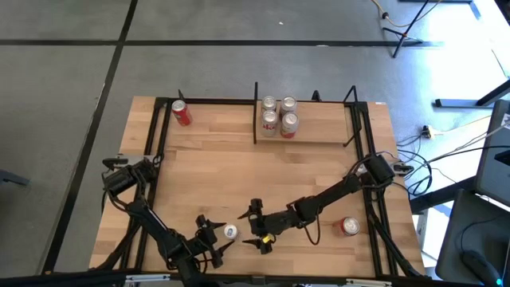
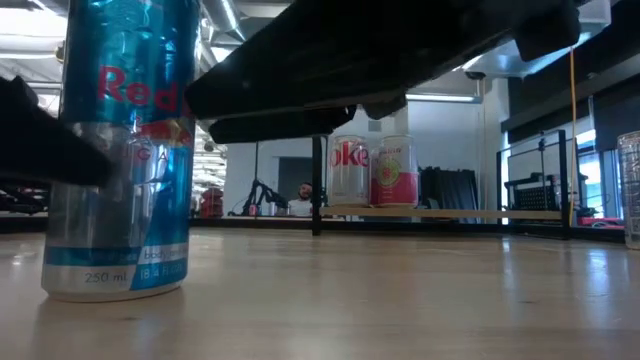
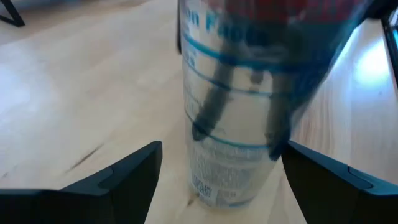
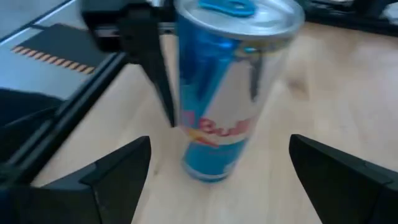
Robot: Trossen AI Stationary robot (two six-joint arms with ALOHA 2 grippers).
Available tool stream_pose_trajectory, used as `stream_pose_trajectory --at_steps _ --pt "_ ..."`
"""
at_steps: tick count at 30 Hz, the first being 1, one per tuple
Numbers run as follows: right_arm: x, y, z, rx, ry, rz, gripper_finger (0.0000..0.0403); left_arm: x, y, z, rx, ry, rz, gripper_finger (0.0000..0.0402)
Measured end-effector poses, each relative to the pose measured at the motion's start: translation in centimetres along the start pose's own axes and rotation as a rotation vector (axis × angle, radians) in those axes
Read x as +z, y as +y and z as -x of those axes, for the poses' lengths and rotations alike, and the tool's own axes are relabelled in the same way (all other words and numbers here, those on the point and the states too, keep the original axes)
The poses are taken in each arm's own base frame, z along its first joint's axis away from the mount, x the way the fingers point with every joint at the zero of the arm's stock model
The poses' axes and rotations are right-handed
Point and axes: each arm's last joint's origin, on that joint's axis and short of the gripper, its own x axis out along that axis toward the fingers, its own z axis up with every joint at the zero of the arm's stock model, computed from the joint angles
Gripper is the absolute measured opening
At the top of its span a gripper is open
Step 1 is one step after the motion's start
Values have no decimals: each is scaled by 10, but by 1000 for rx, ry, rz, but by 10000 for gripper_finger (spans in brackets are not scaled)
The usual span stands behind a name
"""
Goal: Place canned beverage on shelf
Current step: Put the bottom blue soda can on the shelf
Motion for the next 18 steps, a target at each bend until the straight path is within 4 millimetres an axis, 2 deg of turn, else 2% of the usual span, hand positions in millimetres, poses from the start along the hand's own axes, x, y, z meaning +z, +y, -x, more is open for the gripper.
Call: stream_pose_trajectory --at_steps 8,15,18 --pt "25 -6 8 -9 -165 -12 372 0 0 -1 -3 17 -21 315" --pt "28 -17 -6 -19 -211 -29 372 1 1 -3 2 19 -29 315" --pt "27 -15 -12 -2 -204 -21 372 1 1 -3 1 25 -29 315"
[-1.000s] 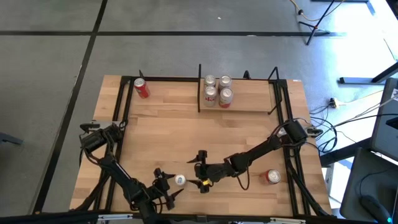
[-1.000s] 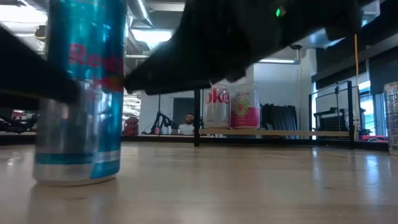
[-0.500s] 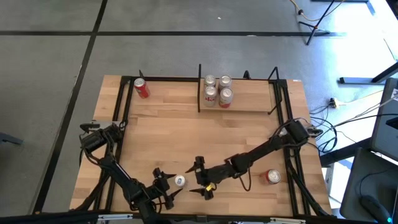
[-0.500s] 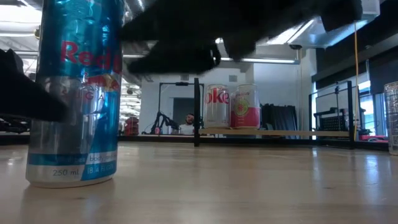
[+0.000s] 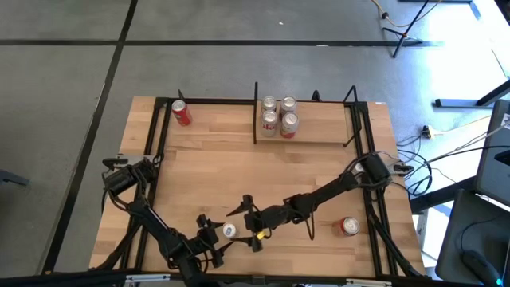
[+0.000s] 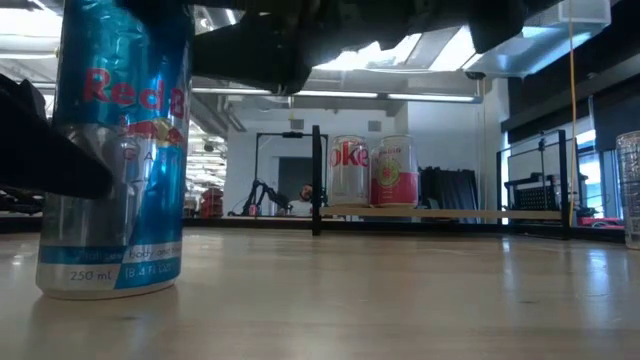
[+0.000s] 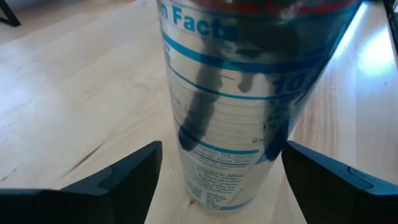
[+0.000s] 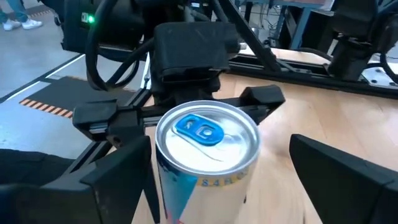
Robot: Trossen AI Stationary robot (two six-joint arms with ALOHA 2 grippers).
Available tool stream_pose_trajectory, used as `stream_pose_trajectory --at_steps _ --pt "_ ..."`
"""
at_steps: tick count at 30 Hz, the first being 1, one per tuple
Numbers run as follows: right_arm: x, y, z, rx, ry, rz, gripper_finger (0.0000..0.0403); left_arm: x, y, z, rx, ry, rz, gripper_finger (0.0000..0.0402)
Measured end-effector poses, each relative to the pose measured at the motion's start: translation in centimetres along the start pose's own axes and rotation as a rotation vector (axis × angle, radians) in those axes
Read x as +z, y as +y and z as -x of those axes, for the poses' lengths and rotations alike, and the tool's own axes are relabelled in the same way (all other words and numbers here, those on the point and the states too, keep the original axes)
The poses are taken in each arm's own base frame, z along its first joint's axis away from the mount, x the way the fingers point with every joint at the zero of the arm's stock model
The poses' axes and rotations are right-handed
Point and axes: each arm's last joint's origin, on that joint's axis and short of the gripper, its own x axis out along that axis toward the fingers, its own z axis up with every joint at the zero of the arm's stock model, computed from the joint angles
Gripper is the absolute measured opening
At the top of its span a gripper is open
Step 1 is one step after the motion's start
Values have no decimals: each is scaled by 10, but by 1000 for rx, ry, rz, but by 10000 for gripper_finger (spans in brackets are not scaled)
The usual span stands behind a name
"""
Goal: Place canned beverage on shelf
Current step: Put the bottom blue soda can on the shelf
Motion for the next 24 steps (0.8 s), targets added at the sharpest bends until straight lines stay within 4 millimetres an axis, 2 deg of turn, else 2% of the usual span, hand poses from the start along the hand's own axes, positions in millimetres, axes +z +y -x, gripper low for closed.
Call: stream_pose_trajectory --at_steps 6,11,14,20,22,24 --pt "-5 2 -9 4 5 15 372 0 0 0 -1 4 -2 315" --pt "-1 2 -10 -7 -11 17 365 0 0 0 -2 5 -2 315" --pt "-1 2 -10 -1 -16 18 331 0 0 0 -1 5 -3 315" --pt "-3 -2 -11 -5 13 8 231 0 1 -1 6 5 -13 315" --pt "-3 -1 -11 -6 12 12 209 0 1 -1 8 7 -13 315" --pt "-3 -1 -11 -6 12 21 205 0 1 -1 6 12 -14 315"
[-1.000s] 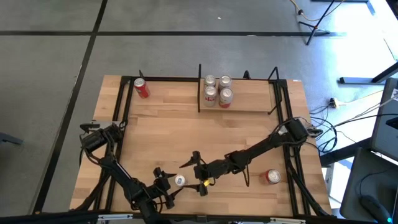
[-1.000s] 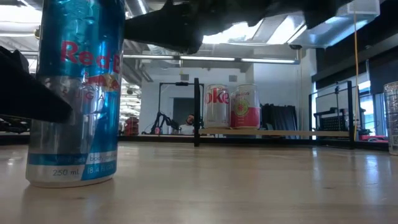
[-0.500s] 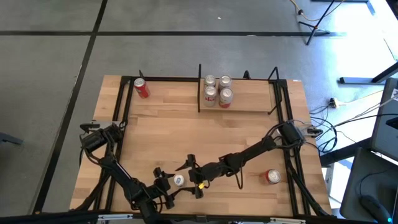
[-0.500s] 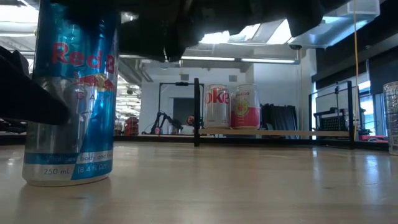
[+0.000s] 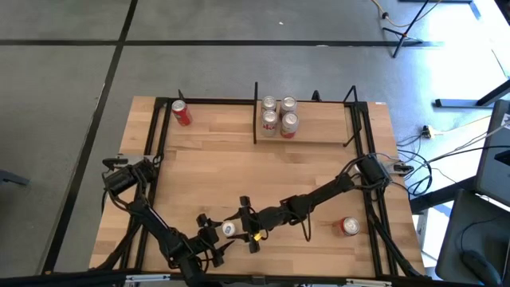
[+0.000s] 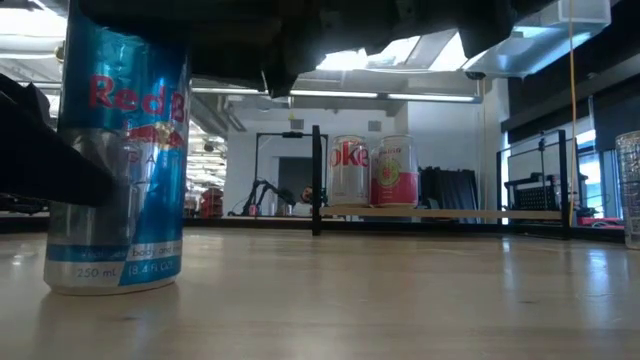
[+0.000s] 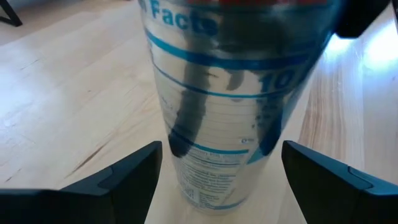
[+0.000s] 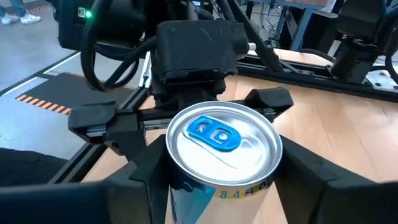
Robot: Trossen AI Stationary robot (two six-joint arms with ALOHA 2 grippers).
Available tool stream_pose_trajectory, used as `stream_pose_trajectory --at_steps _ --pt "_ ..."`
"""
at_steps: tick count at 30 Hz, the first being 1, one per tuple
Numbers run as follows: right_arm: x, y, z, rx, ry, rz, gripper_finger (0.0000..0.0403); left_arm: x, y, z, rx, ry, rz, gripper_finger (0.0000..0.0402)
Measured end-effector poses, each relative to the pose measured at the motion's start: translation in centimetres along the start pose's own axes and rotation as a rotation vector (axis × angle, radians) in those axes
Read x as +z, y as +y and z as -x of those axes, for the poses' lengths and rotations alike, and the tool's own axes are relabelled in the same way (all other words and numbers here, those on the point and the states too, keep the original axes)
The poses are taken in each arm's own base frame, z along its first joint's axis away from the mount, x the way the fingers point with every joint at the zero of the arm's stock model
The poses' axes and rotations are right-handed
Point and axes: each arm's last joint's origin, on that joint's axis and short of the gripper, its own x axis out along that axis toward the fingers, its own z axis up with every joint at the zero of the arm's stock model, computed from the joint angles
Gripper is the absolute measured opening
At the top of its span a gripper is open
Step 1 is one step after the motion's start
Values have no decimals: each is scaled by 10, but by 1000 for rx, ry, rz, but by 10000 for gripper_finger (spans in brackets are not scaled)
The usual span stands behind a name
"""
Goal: Place canned beverage on shelf
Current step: Put the bottom blue soda can on the shelf
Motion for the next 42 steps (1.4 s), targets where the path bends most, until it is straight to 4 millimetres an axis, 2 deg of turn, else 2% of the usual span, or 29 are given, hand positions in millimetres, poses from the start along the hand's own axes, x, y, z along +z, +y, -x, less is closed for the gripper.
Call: stream_pose_trajectory --at_steps 4,8,14,21,31,37,42 --pt "6 -1 6 0 28 9 206 -2 -1 2 -17 31 -47 315" --pt "22 -4 21 -10 94 44 217 1 -1 11 -36 34 -61 315" --pt "60 -14 61 -56 154 82 204 9 4 30 -46 29 -114 315" --pt "76 -47 130 -191 188 61 206 22 17 30 18 59 -191 315" --pt "64 -109 249 -480 147 -51 210 45 48 11 135 196 -311 315" --pt "67 -144 305 -662 135 -101 207 45 91 -2 108 231 -290 315" --pt "63 -170 327 -707 144 -135 208 38 129 -6 -3 196 -212 315"
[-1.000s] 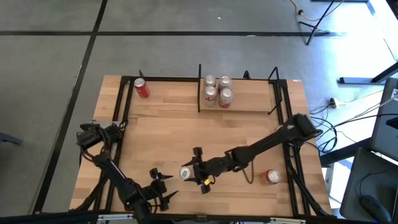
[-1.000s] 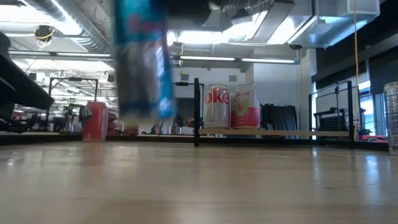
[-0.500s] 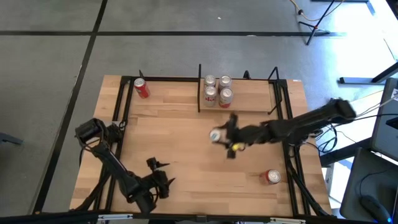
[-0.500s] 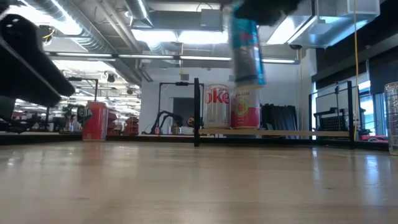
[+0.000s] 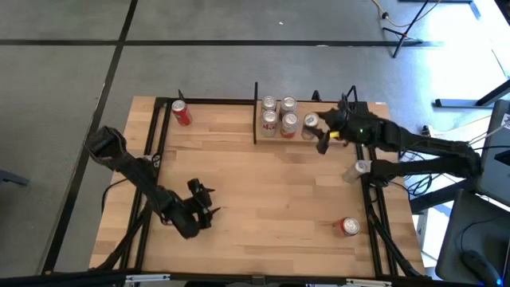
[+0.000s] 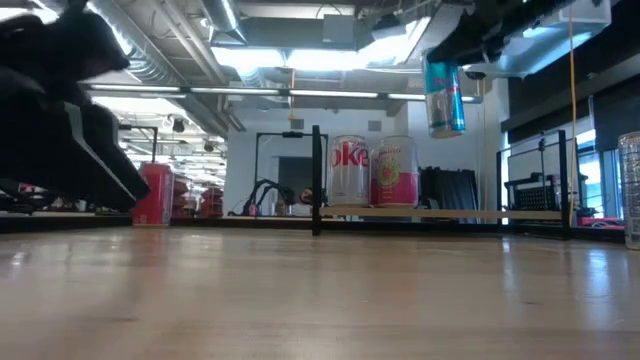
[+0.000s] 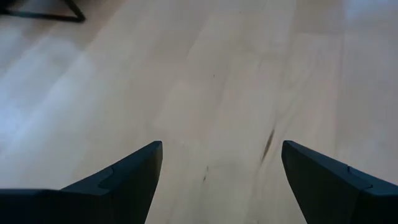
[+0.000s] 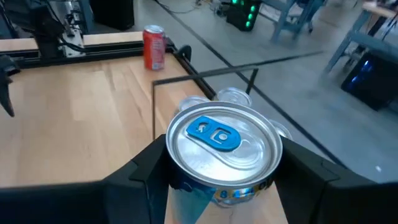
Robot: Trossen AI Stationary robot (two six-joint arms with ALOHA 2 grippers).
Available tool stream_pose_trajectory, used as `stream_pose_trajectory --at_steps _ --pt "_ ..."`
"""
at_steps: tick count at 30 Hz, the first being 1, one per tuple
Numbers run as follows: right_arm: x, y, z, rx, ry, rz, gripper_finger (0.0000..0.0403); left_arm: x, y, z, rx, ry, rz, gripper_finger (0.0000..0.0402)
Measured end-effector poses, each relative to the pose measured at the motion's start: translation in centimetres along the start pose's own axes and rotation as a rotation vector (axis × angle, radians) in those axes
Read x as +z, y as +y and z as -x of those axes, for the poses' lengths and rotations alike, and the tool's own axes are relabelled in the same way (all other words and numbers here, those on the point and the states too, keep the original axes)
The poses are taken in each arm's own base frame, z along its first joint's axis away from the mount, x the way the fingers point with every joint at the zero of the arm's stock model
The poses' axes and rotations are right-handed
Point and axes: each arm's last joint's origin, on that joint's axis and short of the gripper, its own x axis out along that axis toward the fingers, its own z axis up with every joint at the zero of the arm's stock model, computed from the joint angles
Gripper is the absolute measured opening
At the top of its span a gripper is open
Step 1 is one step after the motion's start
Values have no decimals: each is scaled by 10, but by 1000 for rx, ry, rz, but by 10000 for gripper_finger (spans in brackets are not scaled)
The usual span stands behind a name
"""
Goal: Place canned beverage on shelf
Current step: Put the bottom blue soda can on the shelf
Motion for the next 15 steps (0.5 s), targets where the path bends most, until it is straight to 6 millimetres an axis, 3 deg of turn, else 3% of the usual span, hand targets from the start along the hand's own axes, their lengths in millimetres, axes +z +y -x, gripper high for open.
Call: stream_pose_trajectory --at_steps 7,11,15 --pt "-7 -37 -20 -50 57 -11 208 1 30 -7 -111 -69 16 315" --pt "-15 -60 -30 -77 88 -27 206 4 36 -12 -125 -64 -38 315" --pt "-33 -78 -41 -89 13 -54 206 6 40 -16 -104 -63 -94 315"
